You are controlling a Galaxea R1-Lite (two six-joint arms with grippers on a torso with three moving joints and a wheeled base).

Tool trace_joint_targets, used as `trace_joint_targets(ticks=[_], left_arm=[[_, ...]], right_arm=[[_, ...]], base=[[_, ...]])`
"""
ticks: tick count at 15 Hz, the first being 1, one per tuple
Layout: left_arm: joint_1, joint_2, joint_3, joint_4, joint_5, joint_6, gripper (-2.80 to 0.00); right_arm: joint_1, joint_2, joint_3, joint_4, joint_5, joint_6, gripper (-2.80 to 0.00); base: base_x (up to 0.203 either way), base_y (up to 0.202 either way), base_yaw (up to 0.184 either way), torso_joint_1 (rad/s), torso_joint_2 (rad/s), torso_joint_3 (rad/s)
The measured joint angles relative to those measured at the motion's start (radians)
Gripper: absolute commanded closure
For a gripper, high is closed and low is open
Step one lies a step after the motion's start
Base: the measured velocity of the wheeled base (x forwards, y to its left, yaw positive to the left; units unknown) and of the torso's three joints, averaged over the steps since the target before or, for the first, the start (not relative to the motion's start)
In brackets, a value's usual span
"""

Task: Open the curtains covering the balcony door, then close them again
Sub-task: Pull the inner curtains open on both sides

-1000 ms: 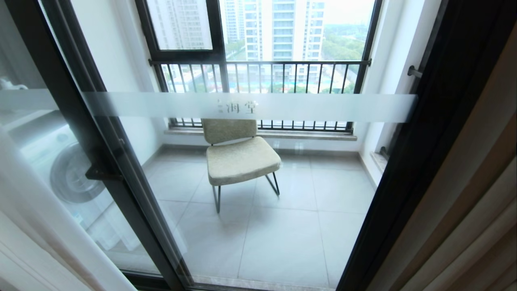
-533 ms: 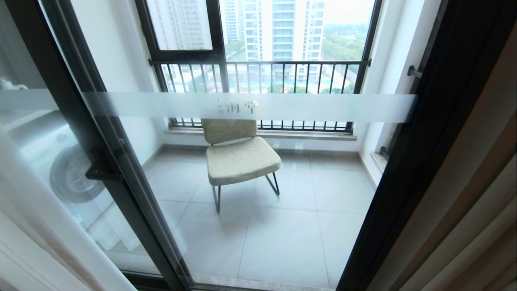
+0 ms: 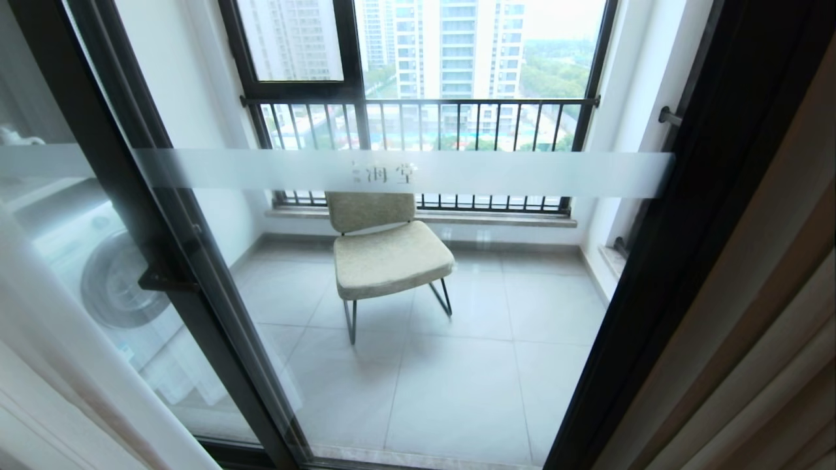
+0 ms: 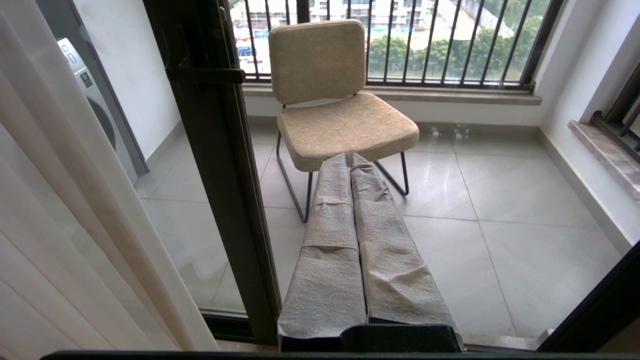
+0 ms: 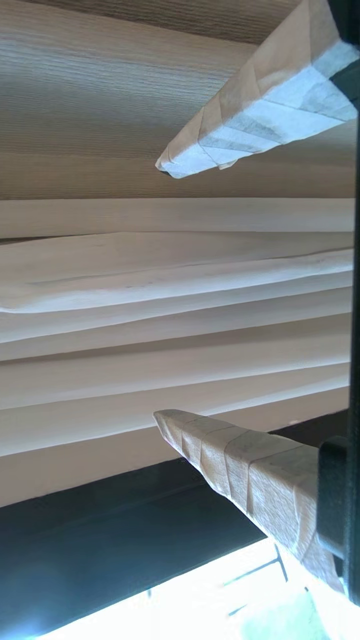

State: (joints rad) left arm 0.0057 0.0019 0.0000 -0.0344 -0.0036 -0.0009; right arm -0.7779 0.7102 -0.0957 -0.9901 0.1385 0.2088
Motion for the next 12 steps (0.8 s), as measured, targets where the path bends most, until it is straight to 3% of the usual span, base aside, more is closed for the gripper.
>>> trace_joint_targets(ticks=[5, 6, 7, 12], left_arm=[[0.0, 0.0, 0.0, 0.0, 0.0, 0.0, 0.0], [0.0, 0.0, 0.0, 0.0, 0.001, 0.0, 0.0], [0.0, 0.0, 0.0, 0.0, 0.0, 0.0, 0.0], [0.0, 0.0, 0.0, 0.0, 0.001, 0.0, 0.0]], right_arm=[[0.0, -0.033, 0.037, 0.001, 0.001, -0.011, -2.8], [0.0, -0.036, 0.041, 0.001, 0.001, -0.014, -1.52], [0.0, -0.039, 0.046, 0.0, 0.001, -0.014, 0.0], [0.001, -0.063, 0.069, 0.009, 0.0, -0.018, 0.0]], base=[[0.0, 0.0, 0.0, 0.0, 0.0, 0.0], [0.0, 0.0, 0.0, 0.0, 0.0, 0.0], [0.0, 0.0, 0.0, 0.0, 0.0, 0.0], [0.0, 0.0, 0.0, 0.0, 0.0, 0.0]])
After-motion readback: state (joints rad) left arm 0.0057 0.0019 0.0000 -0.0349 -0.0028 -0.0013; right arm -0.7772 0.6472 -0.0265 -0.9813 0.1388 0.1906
